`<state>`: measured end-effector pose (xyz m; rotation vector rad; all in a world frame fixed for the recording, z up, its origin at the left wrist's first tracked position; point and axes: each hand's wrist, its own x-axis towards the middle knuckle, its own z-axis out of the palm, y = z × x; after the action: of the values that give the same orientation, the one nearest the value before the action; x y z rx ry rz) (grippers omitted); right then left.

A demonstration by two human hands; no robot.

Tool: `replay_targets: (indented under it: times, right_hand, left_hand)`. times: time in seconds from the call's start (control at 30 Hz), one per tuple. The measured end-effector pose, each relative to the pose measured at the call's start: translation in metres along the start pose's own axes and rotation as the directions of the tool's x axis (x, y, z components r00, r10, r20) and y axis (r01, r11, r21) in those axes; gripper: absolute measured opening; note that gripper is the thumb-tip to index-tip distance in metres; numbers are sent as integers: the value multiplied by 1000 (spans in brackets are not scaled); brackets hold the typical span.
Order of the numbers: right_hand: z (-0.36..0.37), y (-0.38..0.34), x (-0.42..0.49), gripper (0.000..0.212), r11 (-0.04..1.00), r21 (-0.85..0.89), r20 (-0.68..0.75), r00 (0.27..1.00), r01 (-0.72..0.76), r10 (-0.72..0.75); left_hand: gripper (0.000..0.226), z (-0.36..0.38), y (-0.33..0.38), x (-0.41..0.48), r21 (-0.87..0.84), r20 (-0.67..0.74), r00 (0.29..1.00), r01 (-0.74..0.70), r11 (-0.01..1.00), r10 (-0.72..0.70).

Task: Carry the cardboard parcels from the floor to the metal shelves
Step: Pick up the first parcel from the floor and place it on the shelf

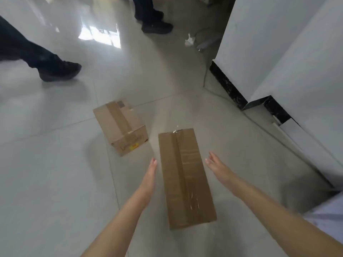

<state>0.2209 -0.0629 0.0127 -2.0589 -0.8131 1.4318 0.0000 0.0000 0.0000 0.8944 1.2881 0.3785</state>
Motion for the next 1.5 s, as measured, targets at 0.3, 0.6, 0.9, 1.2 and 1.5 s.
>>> replay_targets:
  times: [0.3,0.6,0.9,1.2,1.5]
  right_hand:
    - [27,23,51,61,987,-141,20,997,78,-76]
    - [23,26,52,48,990,125,-36,997,69,-64]
    - [13,20,61,30,908,386,-128,984,163,-122]
    - [14,6,66,30,946,130,-387,894,296,-226]
    - [15,2,57,78,942,328,49,995,68,-89]
  left_hand:
    - [52,2,-23,55,103,49,994,-98,990,94]
    - [47,6,-10,44,153,59,969,-246,957,240]
    - [149,-4,-8,77,271,-140,919,-322,907,369]
    - [128,-19,7,88,226,-235,930,-230,947,282]
    - [48,-25,14,73,75,-253,892,-368,927,374]
